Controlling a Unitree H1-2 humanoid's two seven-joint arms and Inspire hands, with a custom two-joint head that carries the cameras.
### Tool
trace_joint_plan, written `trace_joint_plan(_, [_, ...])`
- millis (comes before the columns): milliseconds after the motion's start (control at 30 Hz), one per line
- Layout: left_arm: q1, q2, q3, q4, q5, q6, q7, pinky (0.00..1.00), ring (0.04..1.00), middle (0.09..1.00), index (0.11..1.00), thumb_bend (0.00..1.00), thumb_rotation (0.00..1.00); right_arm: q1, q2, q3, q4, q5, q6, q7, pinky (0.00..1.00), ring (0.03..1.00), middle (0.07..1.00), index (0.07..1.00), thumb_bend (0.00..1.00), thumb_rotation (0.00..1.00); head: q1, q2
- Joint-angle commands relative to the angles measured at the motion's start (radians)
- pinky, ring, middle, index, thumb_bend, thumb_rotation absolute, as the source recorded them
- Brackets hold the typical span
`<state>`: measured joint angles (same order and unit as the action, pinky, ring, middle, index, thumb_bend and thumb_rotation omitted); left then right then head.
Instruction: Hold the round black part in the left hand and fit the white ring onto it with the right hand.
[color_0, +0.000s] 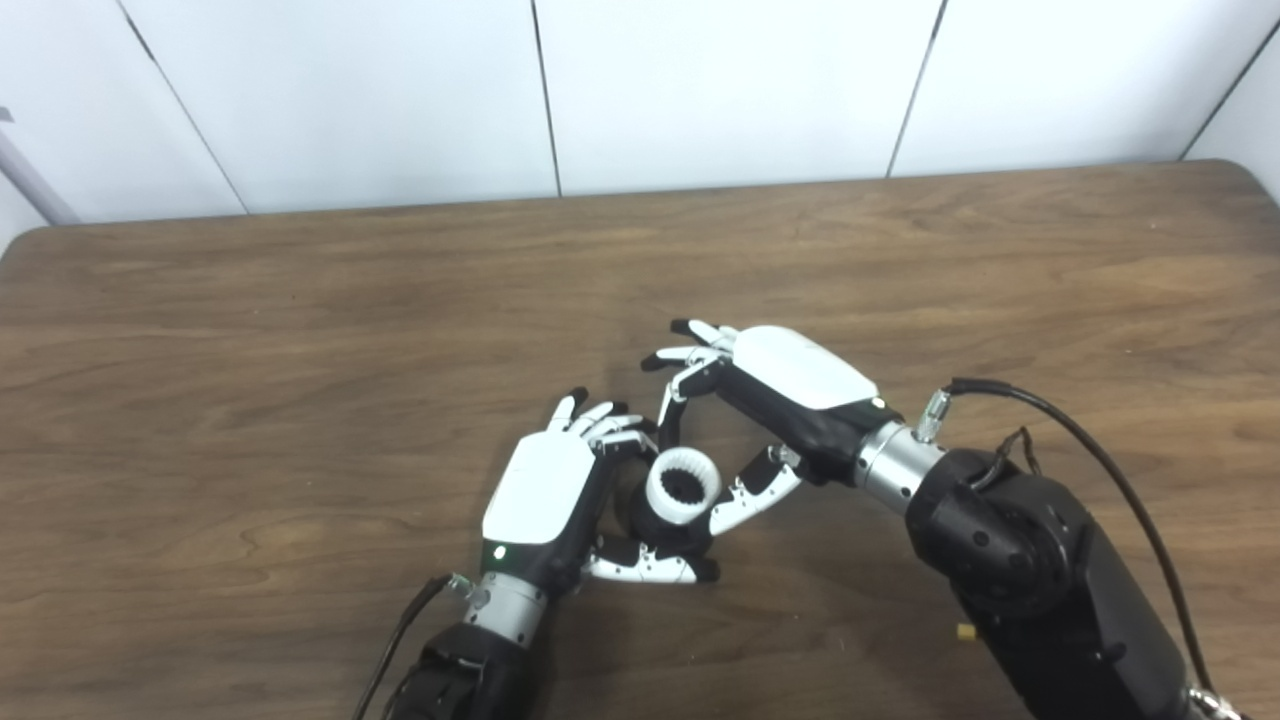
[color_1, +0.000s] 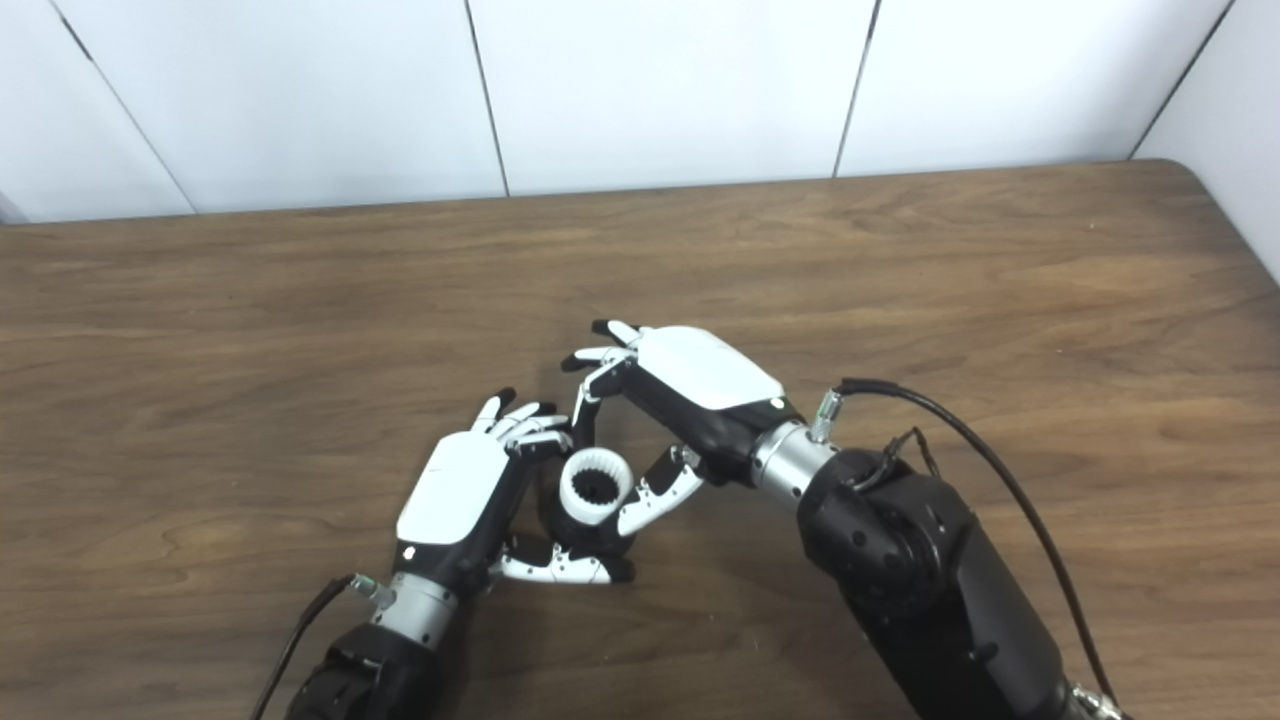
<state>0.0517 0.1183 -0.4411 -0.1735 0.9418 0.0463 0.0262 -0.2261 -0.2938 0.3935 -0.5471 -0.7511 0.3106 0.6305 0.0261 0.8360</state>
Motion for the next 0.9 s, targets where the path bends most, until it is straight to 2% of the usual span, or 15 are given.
trace_joint_plan(0, [-0.007, 0.000, -0.003, 0.007, 0.017, 0.002, 0.000, 1.00, 0.886, 0.788, 0.484, 0.53, 0.06, -0.020, 0.011, -0.011, -0.010, 0.002, -0.027, -0.028, 1.00, 1.000, 0.879, 0.482, 0.52, 0.13, 0.000, -0.004])
trace_joint_plan(400, [-0.011, -0.006, -0.006, 0.017, 0.018, 0.006, -0.002, 1.00, 0.886, 0.790, 0.484, 0.53, 0.06, -0.024, 0.024, -0.009, 0.010, 0.000, -0.040, -0.039, 1.00, 1.000, 0.880, 0.482, 0.52, 0.13, 0.004, -0.013])
trace_joint_plan(867, [-0.013, -0.007, -0.006, 0.017, 0.019, 0.002, 0.003, 1.00, 0.885, 0.789, 0.484, 0.53, 0.06, -0.020, 0.012, -0.013, 0.027, -0.004, -0.073, -0.042, 1.00, 1.000, 0.870, 0.482, 0.52, 0.13, 0.001, -0.012])
